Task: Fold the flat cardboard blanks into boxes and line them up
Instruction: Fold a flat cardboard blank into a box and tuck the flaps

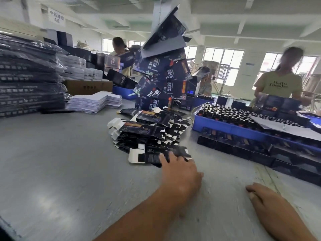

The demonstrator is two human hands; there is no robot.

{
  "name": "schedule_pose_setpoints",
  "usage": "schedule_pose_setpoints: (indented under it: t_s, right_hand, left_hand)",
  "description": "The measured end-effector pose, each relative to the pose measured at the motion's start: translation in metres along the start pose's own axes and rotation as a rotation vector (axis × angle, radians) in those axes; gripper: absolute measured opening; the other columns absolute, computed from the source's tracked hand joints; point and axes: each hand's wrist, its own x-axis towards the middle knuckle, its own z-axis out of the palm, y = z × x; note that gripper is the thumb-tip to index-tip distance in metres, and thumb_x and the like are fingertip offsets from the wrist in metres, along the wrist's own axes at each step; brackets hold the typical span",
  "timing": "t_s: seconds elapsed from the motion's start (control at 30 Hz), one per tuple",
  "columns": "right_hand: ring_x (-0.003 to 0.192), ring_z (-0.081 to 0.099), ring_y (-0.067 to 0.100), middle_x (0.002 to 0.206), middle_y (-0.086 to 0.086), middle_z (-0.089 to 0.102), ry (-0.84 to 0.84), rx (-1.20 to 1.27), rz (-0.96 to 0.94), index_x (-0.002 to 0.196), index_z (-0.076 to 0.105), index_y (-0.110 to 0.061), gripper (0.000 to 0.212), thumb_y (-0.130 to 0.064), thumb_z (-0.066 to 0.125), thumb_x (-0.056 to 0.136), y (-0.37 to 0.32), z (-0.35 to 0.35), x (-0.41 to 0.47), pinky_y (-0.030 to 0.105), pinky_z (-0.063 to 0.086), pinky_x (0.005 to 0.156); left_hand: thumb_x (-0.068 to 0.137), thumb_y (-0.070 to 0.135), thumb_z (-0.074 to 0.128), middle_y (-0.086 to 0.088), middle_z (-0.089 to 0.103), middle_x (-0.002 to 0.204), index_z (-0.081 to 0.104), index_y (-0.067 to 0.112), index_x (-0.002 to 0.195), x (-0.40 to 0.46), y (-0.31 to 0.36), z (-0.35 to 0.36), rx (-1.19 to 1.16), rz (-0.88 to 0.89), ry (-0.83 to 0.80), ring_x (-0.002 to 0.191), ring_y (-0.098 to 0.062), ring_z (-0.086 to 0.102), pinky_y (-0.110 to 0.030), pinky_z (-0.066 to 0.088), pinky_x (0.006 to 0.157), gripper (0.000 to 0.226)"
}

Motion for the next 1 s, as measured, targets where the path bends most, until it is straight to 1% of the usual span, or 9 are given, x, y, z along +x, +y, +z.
schedule_pose_setpoints:
  t_s: [0.07, 0.13, 0.23, 0.37, 0.47, 0.57, 0.77, 0.9, 1.0]
  right_hand:
    - [0.130, 0.051, 0.017, 0.144, -0.005, 0.055, 0.013, -0.007, -0.003, 0.132, 0.060, -0.028, 0.032, -0.026, 0.044, 0.104, 0.000, 0.001, 0.000, 0.033, 0.040, 0.110]
    - [0.126, 0.053, 0.016, 0.141, -0.005, 0.057, 0.026, -0.010, -0.004, 0.131, 0.061, -0.027, 0.032, -0.024, 0.044, 0.104, 0.002, 0.001, 0.000, 0.033, 0.041, 0.108]
    - [0.122, 0.056, 0.017, 0.136, -0.001, 0.061, 0.045, -0.013, -0.023, 0.130, 0.062, -0.024, 0.032, -0.019, 0.045, 0.103, -0.002, 0.002, 0.001, 0.035, 0.044, 0.105]
    - [0.114, 0.058, 0.019, 0.126, -0.001, 0.066, 0.080, 0.011, -0.045, 0.125, 0.065, -0.022, 0.031, -0.015, 0.047, 0.101, 0.000, 0.003, 0.001, 0.034, 0.046, 0.098]
    - [0.115, 0.057, 0.015, 0.127, -0.004, 0.065, 0.095, -0.003, -0.046, 0.128, 0.063, -0.024, 0.033, -0.017, 0.045, 0.102, 0.002, 0.004, 0.000, 0.033, 0.045, 0.100]
    - [0.119, 0.055, 0.013, 0.132, -0.006, 0.063, 0.105, 0.000, -0.035, 0.131, 0.062, -0.026, 0.034, -0.020, 0.043, 0.103, 0.004, 0.004, 0.000, 0.032, 0.043, 0.104]
    - [0.125, 0.055, 0.013, 0.136, -0.004, 0.062, 0.109, 0.133, 0.009, 0.133, 0.062, -0.026, 0.036, -0.017, 0.044, 0.103, 0.007, 0.003, 0.000, 0.032, 0.041, 0.108]
    - [0.115, 0.055, 0.007, 0.133, -0.004, 0.063, 0.120, 0.299, 0.036, 0.134, 0.061, -0.023, 0.035, -0.016, 0.042, 0.105, 0.010, -0.002, -0.001, 0.020, 0.039, 0.096]
    - [0.105, 0.057, 0.003, 0.124, -0.004, 0.066, 0.152, 0.490, 0.085, 0.133, 0.061, -0.021, 0.031, -0.019, 0.048, 0.105, 0.012, -0.008, -0.002, 0.014, 0.040, 0.085]
  left_hand:
    - [0.099, 0.056, 0.036, -0.015, 0.049, 0.145, 0.052, 0.020, 0.137, -0.012, 0.027, 0.001, -0.027, 0.207, -0.040, 0.137, -0.039, 0.034, -0.065, 0.014, 0.112, 0.054]
    - [0.101, 0.049, 0.040, -0.015, 0.052, 0.139, 0.056, 0.020, 0.132, -0.024, 0.050, 0.005, -0.011, 0.405, -0.075, 0.130, -0.040, 0.041, -0.062, 0.027, 0.105, 0.046]
    - [0.100, 0.042, 0.044, -0.012, 0.054, 0.136, 0.056, 0.022, 0.134, -0.028, 0.056, 0.007, -0.010, 0.520, 0.015, 0.126, -0.036, 0.044, -0.055, 0.034, 0.101, 0.041]
    - [0.093, 0.057, 0.050, -0.012, 0.029, 0.158, 0.034, 0.032, 0.149, -0.015, 0.041, 0.011, -0.052, 0.413, 0.081, 0.145, -0.032, 0.023, -0.050, 0.018, 0.116, 0.063]
    - [0.083, 0.080, 0.045, -0.017, 0.014, 0.164, 0.017, 0.032, 0.155, -0.003, 0.027, 0.016, -0.026, 0.251, 0.012, 0.152, -0.034, 0.007, -0.052, 0.008, 0.120, 0.091]
    - [0.072, 0.094, 0.036, -0.014, 0.022, 0.162, 0.013, 0.033, 0.156, 0.002, 0.022, 0.018, -0.047, 0.186, -0.071, 0.151, -0.033, 0.013, -0.052, 0.011, 0.120, 0.106]
    - [0.065, 0.099, 0.037, -0.006, 0.038, 0.154, 0.015, 0.037, 0.156, 0.004, 0.022, 0.013, -0.046, 0.169, -0.108, 0.142, -0.028, 0.033, -0.048, 0.024, 0.115, 0.113]
    - [0.062, 0.096, 0.048, -0.004, 0.040, 0.147, 0.014, 0.036, 0.155, 0.004, 0.021, 0.008, -0.104, 0.202, -0.052, 0.135, -0.027, 0.039, -0.045, 0.029, 0.113, 0.116]
    - [0.064, 0.092, 0.051, 0.000, 0.039, 0.147, 0.008, 0.034, 0.156, 0.002, 0.024, 0.005, -0.089, 0.262, 0.066, 0.135, -0.023, 0.040, -0.043, 0.030, 0.113, 0.117]
